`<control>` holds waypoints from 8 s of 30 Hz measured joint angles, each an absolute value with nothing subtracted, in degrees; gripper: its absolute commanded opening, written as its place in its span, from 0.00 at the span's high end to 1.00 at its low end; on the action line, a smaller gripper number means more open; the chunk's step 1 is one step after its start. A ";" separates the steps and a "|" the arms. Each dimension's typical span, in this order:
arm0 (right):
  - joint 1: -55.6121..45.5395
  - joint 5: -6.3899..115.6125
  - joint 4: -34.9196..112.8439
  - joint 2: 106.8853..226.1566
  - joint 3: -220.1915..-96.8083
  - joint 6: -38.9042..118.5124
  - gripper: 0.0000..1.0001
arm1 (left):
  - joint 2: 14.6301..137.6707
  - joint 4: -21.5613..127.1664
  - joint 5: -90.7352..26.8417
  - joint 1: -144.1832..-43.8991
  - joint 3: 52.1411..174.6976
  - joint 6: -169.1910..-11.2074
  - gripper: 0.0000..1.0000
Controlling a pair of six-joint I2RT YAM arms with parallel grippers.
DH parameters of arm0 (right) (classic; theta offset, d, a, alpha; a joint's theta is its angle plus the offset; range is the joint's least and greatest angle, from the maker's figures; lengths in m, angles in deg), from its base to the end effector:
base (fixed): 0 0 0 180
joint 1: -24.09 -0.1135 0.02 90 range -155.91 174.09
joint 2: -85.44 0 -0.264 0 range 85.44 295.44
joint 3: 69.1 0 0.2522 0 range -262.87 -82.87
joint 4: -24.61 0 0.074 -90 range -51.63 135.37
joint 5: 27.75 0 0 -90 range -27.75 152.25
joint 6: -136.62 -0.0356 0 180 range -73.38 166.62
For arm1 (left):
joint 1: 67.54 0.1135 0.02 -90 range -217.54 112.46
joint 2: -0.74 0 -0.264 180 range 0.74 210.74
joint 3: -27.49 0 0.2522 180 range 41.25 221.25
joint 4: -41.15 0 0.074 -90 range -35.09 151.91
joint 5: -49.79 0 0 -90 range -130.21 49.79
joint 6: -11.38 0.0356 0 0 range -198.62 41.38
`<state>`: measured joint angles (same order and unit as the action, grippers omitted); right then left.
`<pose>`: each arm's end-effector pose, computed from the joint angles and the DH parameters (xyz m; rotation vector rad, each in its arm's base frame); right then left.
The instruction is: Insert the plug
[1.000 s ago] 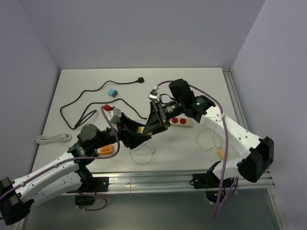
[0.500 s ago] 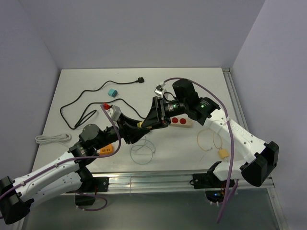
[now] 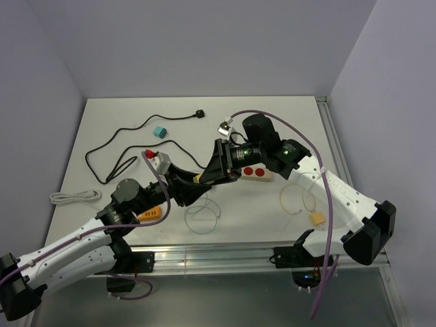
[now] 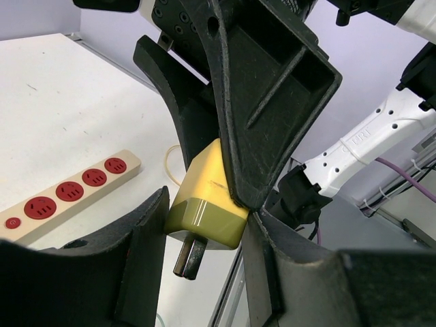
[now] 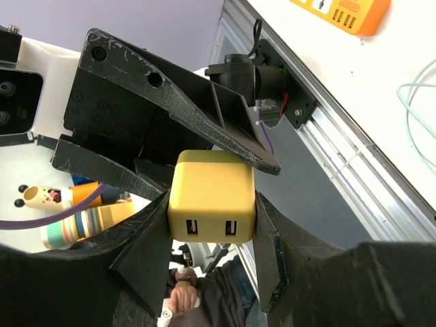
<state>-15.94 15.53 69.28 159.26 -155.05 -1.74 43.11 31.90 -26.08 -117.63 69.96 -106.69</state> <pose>0.1946 0.1973 0.3671 -0.3951 2.4516 1.6717 0.1115 -0.1469 0.3095 0.5110 1.4577 -1.2822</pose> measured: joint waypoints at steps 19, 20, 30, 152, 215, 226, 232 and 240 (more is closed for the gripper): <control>-16.44 18.75 70.88 159.61 -156.80 0.07 0.46 | 42.83 31.71 -27.19 -117.67 69.52 -107.09 1.00; -16.44 19.12 70.86 159.61 -156.80 0.07 0.46 | 42.81 31.68 -27.50 -117.67 69.41 -107.26 1.00; -16.31 20.60 70.94 160.46 -157.50 1.36 0.41 | 42.11 32.51 -28.57 -117.65 68.58 -107.77 1.00; 4.82 61.78 95.56 180.14 -163.81 23.33 1.00 | 36.47 53.41 -67.30 -117.98 75.51 -115.81 0.05; 3.62 66.18 87.01 187.26 -156.10 21.36 1.00 | 40.67 47.11 -61.03 -117.98 71.99 -118.78 0.06; 4.10 66.39 86.42 188.16 -155.92 20.66 1.00 | 40.36 46.90 -60.98 -117.98 71.45 -118.93 0.06; 4.12 66.61 87.82 190.32 -157.63 20.75 1.00 | 41.23 47.07 -60.79 -117.98 71.45 -119.94 0.06; 4.17 66.53 87.86 190.36 -157.43 20.93 1.00 | 41.45 47.44 -60.41 -117.98 71.45 -121.25 0.07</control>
